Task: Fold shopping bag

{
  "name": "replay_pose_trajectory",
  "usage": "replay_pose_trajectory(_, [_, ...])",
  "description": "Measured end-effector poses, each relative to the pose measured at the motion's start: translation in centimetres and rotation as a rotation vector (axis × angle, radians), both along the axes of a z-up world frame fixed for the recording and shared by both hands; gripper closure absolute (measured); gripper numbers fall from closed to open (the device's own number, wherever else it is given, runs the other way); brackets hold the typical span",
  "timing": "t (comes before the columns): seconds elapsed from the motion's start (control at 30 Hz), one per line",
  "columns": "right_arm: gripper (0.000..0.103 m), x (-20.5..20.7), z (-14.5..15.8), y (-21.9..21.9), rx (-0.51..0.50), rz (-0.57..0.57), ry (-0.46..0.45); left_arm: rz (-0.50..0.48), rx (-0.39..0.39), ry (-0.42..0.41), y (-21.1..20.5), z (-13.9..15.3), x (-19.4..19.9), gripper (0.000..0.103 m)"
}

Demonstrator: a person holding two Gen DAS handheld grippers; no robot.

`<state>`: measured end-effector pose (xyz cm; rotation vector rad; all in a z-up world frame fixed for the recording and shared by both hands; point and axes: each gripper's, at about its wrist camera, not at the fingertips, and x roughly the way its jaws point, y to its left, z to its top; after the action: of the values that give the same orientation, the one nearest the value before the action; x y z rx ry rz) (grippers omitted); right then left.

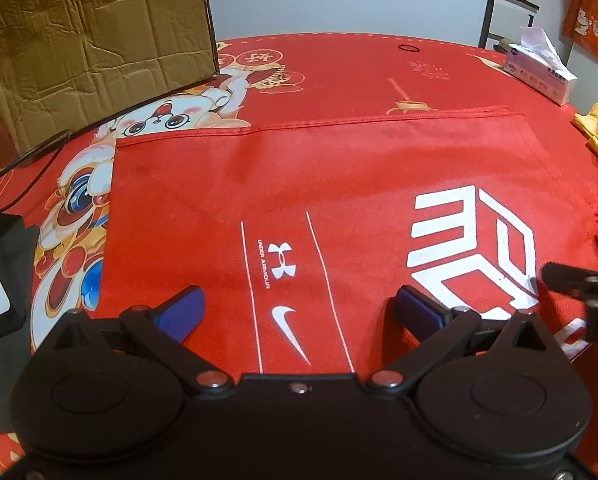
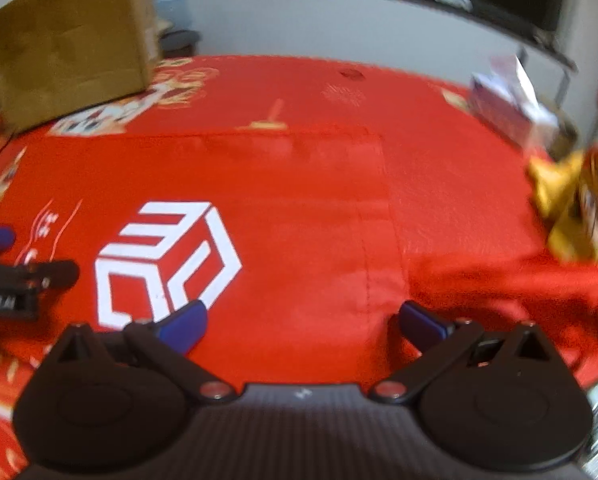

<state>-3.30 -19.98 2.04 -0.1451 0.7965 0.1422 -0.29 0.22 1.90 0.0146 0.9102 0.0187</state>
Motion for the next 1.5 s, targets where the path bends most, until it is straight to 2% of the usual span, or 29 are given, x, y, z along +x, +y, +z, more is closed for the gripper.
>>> replay_pose_trajectory(0.23, [0.004,-4.5,3.2,-0.7,-0.16,0.274,-0.126,0.002,-0.001,-0.01,0.0,-0.1,-0.2,0.0])
replay_pose_trajectory(0.3, [0.012,-5.7,3.5,-1.0,-0.209,0.326,-0.134,0.002,-0.001,-0.014,0.0,-0.1,-0.3,0.0])
replay_pose_trajectory(0.37, [0.025,-6.7,3.5,-1.2,-0.26,0.37,-0.122,0.003,-0.001,-0.023,0.0,-0.2,-0.4,0.0])
replay_pose_trajectory(0.5, [0.031,-8.1,2.7,-1.1,-0.329,0.449,-0.083,0.005,-0.001,-0.033,0.0,-0.2,-0.5,0.0])
replay_pose_trajectory(0.57, [0.038,-8.8,2.0,-0.4,-0.378,0.493,-0.079,0.004,-0.001,-0.034,0.0,-0.2,-0.6,0.0])
replay_pose_trajectory(0.7, [0.044,-9.4,0.5,1.0,-0.492,0.559,-0.091,-0.002,-0.001,-0.035,0.1,-0.2,-0.6,0.0])
replay_pose_trajectory(0.83, [0.052,-9.1,-0.4,1.9,-0.583,0.593,-0.106,-0.011,-0.002,-0.037,0.2,-0.2,-0.7,0.0])
replay_pose_trajectory(0.9, [0.053,-8.9,-0.7,2.1,-0.627,0.594,-0.115,-0.015,-0.002,-0.039,0.2,-0.2,-0.7,0.0])
replay_pose_trajectory(1.13, [0.064,-7.8,-1.2,2.0,-0.657,0.583,-0.094,-0.017,-0.003,-0.044,0.3,-0.2,-0.9,0.0])
replay_pose_trajectory(1.3, [0.07,-8.4,-1.5,2.4,-0.692,0.629,-0.107,-0.012,-0.002,-0.044,0.2,-0.2,-0.9,0.0])
replay_pose_trajectory(1.37, [0.078,-8.7,-1.7,2.6,-0.706,0.649,-0.106,-0.011,-0.002,-0.045,0.2,-0.2,-0.9,0.0])
replay_pose_trajectory(1.5, [0.079,-9.0,-2.1,3.0,-0.737,0.666,-0.116,-0.012,-0.002,-0.047,0.2,-0.3,-1.0,0.0])
